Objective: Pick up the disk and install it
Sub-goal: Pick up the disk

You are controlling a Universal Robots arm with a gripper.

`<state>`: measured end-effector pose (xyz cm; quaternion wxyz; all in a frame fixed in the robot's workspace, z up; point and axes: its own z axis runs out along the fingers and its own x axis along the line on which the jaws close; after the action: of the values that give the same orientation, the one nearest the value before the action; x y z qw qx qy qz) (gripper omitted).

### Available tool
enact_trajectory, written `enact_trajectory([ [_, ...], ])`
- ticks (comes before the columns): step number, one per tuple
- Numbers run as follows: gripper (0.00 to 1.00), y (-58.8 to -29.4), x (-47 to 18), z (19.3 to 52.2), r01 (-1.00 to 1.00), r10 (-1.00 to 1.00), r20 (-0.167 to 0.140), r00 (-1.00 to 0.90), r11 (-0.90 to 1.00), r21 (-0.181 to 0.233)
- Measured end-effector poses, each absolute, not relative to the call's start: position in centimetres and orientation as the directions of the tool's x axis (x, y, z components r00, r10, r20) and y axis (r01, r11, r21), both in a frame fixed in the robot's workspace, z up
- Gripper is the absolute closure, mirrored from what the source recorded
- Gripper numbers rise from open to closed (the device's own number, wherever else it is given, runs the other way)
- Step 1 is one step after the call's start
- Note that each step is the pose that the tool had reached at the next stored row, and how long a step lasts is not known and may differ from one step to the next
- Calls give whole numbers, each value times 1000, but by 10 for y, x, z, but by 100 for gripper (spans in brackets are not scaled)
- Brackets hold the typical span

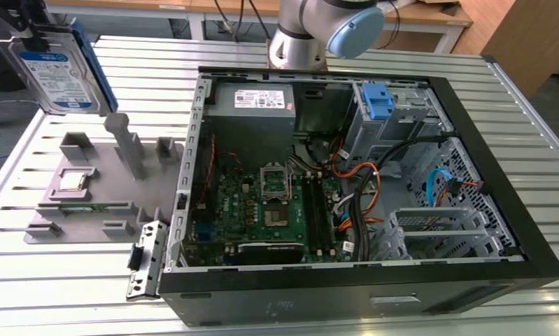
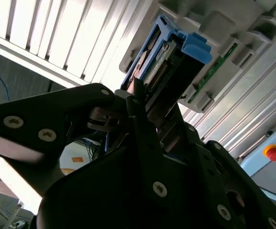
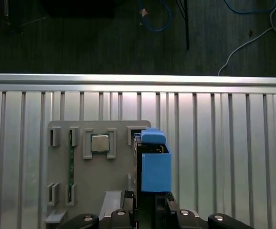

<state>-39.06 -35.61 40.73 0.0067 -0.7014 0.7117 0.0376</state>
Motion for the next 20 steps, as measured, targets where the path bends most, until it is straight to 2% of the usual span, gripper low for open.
enact_trajectory([
  [13,65,-356,-391,444,-999,-998,-62,-16,13,44],
  [20,65,-356,-390,447,-999,-998,-62,-16,13,44],
])
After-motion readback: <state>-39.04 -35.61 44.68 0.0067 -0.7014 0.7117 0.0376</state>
